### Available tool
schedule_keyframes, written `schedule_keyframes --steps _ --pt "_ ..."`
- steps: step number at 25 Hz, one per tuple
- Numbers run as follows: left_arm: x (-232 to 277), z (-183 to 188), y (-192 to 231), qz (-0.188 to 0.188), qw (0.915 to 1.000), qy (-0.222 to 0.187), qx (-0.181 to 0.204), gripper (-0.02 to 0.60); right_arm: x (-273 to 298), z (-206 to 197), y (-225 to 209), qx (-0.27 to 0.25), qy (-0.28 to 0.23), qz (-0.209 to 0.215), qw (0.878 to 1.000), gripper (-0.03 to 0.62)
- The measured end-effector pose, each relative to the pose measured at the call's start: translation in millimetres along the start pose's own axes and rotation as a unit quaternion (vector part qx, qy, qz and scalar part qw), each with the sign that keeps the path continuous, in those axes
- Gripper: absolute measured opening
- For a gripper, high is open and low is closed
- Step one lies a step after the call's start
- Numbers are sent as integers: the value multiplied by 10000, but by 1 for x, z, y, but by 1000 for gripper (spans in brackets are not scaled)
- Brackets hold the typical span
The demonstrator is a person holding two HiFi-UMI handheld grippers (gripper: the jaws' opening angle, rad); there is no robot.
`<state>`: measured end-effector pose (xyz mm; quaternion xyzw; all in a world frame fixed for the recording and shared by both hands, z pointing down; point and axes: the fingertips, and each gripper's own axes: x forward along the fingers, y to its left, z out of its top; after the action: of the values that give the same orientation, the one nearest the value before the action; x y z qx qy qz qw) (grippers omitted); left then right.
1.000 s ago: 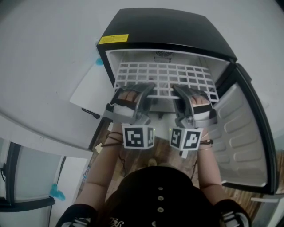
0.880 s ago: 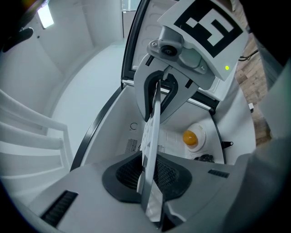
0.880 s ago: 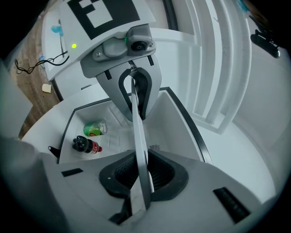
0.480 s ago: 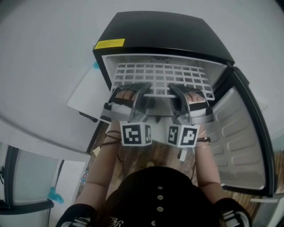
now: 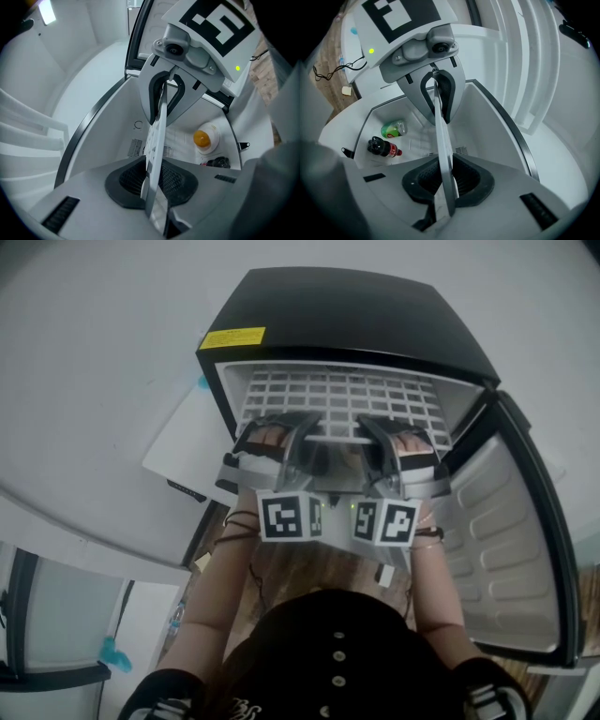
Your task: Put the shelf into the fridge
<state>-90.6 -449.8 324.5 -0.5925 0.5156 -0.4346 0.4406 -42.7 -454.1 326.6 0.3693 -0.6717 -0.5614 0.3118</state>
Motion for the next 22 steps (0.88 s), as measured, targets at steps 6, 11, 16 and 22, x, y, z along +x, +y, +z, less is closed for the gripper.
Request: schedule_keyframes --steps 6,11,16,22 --pt "11 -4 1 1 10000 90 2 44 11 -4 0 21 3 -6 10000 46" --pt "20 -6 2 -44 9999 78 -49 44 19 -6 -2 27 16 -28 10000 46" --pt "28 -8 2 -70 9999 102 -74 44 27 -10 -1 22 34 -24 10000 46" --pt "34 -11 4 -74 9998 151 -69 44 33 -11 -3 30 26 -19 10000 46"
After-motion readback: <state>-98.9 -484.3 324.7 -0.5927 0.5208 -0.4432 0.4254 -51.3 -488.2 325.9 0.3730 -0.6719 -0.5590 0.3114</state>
